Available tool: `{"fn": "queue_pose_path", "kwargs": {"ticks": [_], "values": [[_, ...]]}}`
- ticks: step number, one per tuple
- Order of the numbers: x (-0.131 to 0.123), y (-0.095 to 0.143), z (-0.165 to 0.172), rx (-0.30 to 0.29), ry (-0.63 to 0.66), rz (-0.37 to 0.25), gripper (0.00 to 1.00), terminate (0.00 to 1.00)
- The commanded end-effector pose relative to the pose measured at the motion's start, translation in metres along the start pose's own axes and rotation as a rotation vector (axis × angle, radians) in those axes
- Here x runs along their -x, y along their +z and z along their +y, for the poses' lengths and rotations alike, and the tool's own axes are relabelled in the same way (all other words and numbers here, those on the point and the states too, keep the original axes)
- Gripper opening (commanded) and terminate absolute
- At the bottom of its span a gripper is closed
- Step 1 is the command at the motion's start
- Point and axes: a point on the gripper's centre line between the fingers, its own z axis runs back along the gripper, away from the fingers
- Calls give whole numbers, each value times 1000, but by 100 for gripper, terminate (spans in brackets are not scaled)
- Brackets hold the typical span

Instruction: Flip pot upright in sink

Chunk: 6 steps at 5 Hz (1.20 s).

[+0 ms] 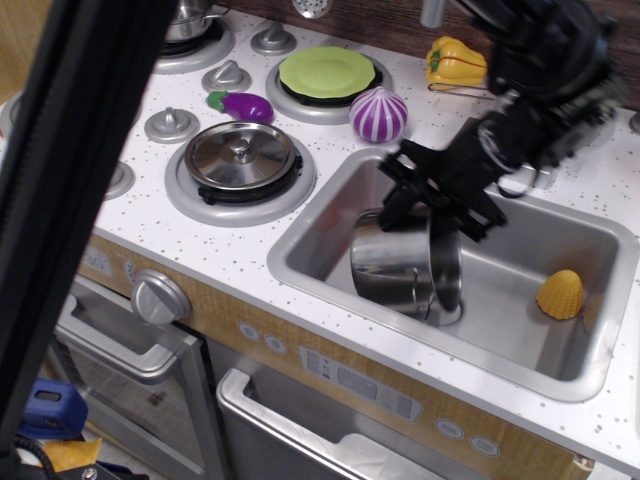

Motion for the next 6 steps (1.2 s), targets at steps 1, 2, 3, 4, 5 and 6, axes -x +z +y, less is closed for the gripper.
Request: {"fn": "queue_pose_path", "kwargs": {"ticks": [1,2,3,4,5,6], "values": [[-6,23,2,143,54,-40,0,0],[-7,24,2,198,80,-32,0,0],[-7,22,4,217,78,-36,0,0],[-5,18,1,222,49,-87,100,0],[-5,18,1,222,49,-87,100,0],[-5,18,1,222,49,-87,100,0]]}}
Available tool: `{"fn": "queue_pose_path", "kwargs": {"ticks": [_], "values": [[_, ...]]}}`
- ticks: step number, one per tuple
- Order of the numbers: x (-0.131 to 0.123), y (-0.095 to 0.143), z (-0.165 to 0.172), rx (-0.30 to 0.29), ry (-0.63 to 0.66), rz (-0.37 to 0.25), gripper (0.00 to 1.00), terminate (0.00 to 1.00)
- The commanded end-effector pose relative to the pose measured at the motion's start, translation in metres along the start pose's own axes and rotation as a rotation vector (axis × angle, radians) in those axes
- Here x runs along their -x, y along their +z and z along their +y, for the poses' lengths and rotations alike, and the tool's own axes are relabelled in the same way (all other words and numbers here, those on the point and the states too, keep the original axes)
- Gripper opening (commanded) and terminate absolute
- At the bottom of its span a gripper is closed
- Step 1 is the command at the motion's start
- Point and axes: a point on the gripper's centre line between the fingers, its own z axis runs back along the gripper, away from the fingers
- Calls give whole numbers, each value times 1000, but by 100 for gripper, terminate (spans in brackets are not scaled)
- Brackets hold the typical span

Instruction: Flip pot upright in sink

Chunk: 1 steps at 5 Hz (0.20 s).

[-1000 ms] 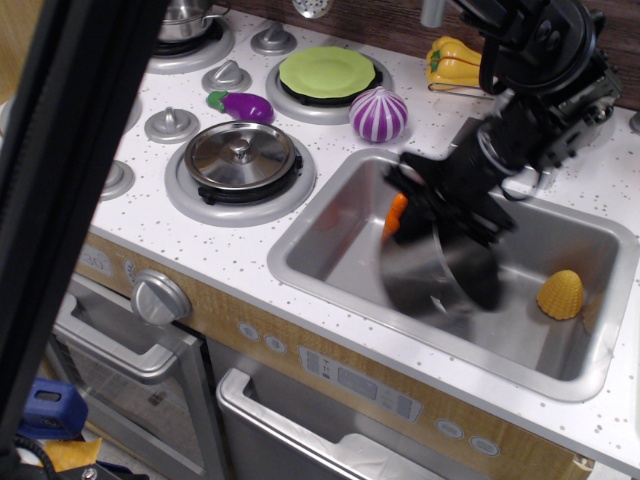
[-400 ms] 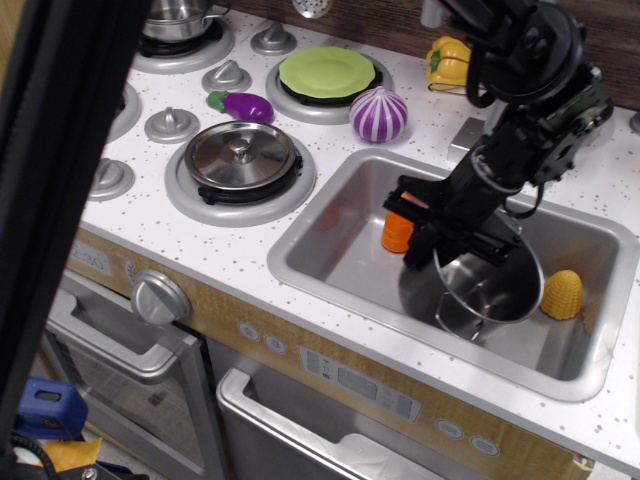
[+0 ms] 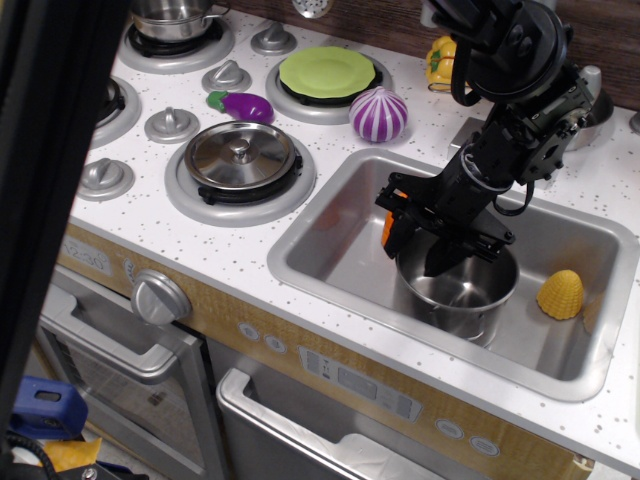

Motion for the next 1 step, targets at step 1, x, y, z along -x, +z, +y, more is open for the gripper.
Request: {"fn": "queue_pose_path", "kwargs": {"ticks": [1], "values": [[-12,31,7,42,34,-73,100,100]]}}
